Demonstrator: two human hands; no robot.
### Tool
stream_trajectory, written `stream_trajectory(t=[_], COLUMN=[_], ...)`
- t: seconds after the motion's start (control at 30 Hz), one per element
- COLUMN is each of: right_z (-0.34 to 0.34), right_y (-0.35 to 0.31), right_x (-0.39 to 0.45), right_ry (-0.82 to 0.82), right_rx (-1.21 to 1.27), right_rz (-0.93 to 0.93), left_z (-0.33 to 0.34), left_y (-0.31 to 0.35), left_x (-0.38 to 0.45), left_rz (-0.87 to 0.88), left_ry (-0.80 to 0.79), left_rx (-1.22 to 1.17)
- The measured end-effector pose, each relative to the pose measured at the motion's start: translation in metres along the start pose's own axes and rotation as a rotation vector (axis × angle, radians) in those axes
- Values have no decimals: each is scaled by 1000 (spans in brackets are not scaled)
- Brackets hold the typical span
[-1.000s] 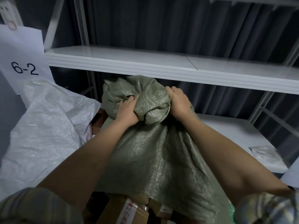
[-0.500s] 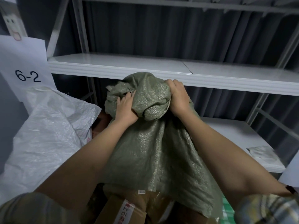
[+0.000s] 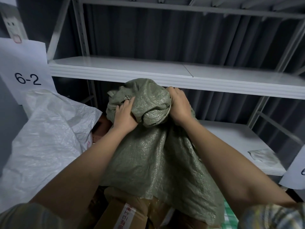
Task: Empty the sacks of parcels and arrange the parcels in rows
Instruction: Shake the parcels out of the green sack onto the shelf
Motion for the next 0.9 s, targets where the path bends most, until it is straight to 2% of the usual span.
stream_trajectory(t=[0.37,0.53,0.6,0.7,0.77,0.9], right_z=[14,14,13,19,32,58], right_y=[7,9,20,48,62,70], right_x=[-30,-50,-55,-61,-67,-89], right_ry=[-307,-403,-431,-442,-498,-628], right_rx=[-8,81,130,147,148,111], right_rz=[41,-19,41,231,345,451], left_z=[2,-11,-16,-19,-18,-15], left_y=[-10,-15,-18,-17,-17,-18], left_x=[-16,-26,-27,-28,-30,-32], left_rz=[-25,-58,-64,-29,-18,59], left_ry=[-5,129,156,165,144,137], left_rx=[55,73,68,90,90,120])
Point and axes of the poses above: each hand's wrist, its own x-axis towards the middle knuckle, its own z-axis out of the palm, y = z × x, the point moved 8 cm from there along x, towards the middle knuckle, and after that the axes turned 4 degrees about x, right-handed, at the moved point
